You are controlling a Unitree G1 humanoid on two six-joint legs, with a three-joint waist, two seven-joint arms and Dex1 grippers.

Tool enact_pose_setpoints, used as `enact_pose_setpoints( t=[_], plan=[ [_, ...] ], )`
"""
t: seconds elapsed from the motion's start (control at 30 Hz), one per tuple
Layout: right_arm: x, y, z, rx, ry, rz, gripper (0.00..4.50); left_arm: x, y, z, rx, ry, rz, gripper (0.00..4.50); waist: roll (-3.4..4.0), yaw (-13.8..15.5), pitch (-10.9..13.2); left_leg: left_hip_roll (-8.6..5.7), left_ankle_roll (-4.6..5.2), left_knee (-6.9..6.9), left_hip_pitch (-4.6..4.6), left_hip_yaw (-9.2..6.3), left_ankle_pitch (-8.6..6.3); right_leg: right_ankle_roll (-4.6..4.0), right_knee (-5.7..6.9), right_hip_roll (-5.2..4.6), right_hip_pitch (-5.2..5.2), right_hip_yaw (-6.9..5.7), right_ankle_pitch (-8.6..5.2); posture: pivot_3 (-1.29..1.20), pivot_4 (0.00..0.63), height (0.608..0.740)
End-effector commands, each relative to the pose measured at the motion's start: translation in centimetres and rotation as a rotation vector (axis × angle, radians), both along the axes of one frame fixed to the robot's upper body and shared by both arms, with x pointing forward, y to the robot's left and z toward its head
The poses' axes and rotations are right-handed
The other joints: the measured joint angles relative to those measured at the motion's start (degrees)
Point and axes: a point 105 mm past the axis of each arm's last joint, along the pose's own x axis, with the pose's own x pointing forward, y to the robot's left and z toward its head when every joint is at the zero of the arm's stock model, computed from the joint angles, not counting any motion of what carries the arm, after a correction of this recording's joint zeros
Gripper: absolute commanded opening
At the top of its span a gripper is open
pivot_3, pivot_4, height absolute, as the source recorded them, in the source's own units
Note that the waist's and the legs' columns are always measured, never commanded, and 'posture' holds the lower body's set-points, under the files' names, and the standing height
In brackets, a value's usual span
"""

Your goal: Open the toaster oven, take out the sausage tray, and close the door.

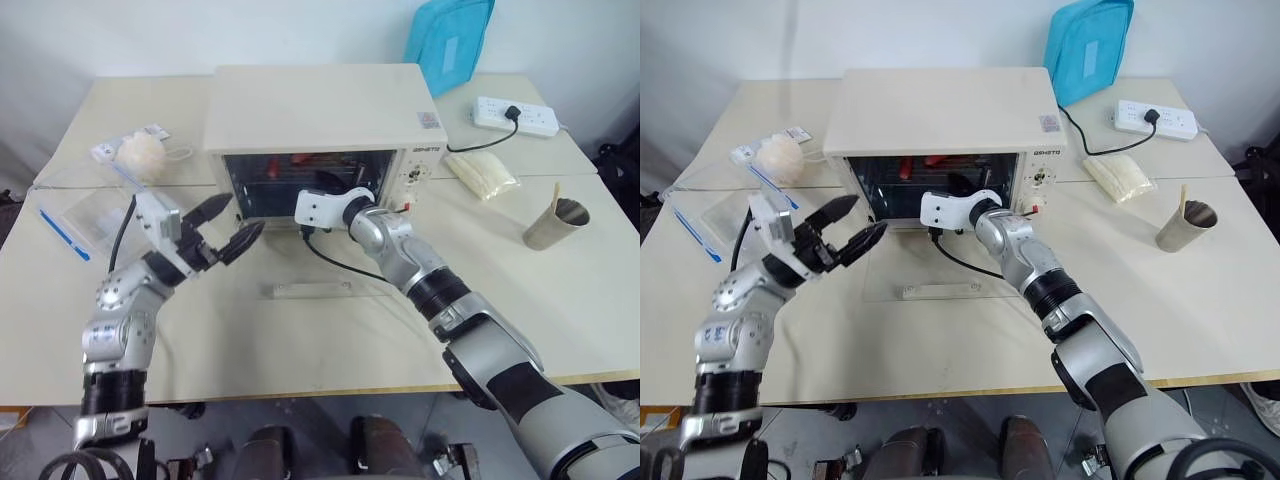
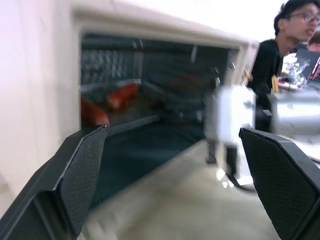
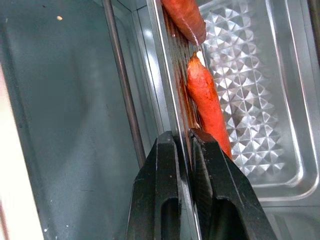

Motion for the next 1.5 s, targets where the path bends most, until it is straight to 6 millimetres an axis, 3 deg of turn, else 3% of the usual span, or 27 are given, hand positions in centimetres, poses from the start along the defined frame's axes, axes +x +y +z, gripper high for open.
enact_pose_setpoints(
  t=[0.03,0.37,0.63,0.93,1.2,1.43,1.5],
  plan=[
    [-2.3,2.3,3.8,0.058,-0.118,0.147,0.08,0.6,0.8,1.2,0.007,-0.046,0.021,4.50,0.00,-0.2,0.0,0.00,0.00,-0.05,-0.01,0.01,0.00,0.00,-0.01,0.01,-0.04,-0.01,0.00,0.00,0.150,0.740],
    [-5.6,1.0,1.6,-0.012,-0.034,0.253,0.08,1.2,1.2,2.2,-0.022,-0.054,0.015,4.50,-0.02,-0.7,0.0,0.03,-0.02,0.01,-0.01,0.02,-0.01,0.00,0.02,0.00,-0.05,-0.08,0.00,0.00,0.150,0.740],
    [-8.9,-1.7,0.1,-0.065,-0.023,0.287,0.08,0.8,1.7,2.0,-0.095,0.034,-0.012,4.50,-0.03,0.4,0.0,0.03,-0.02,0.06,-0.01,0.05,-0.01,0.00,0.02,-0.03,-0.04,-0.05,0.00,0.00,0.150,0.740],
    [-11.2,-4.0,-0.7,-0.126,-0.030,0.324,0.08,0.1,2.8,2.1,-0.116,0.104,0.012,4.50,-0.07,1.8,0.0,0.01,-0.01,0.12,-0.01,0.08,-0.01,0.00,-0.01,-0.03,0.00,-0.02,0.00,0.00,0.150,0.740],
    [-12.7,-6.1,-0.9,-0.203,-0.028,0.359,0.08,-2.7,4.5,0.5,-0.165,0.411,-0.013,4.50,-0.11,1.8,0.1,0.00,0.01,0.10,-0.01,0.03,-0.02,0.00,-0.09,-0.07,0.06,-0.02,0.00,0.00,0.150,0.740],
    [-13.8,-6.2,-1.3,-0.197,-0.014,0.417,0.08,-4.4,3.3,-0.6,-0.233,0.634,-0.099,4.50,-0.11,1.9,0.1,0.01,0.01,0.20,0.02,0.00,-0.01,0.00,-0.06,-0.09,0.15,0.05,0.00,0.00,0.150,0.740],
    [-14.0,-6.0,-1.4,-0.199,-0.013,0.432,0.08,-4.7,2.4,-2.0,-0.226,0.711,-0.110,4.50,-0.11,1.8,0.1,0.01,0.01,0.18,0.02,0.01,-0.01,0.00,-0.06,-0.08,0.14,0.05,0.00,0.00,0.150,0.740]
  ],
)
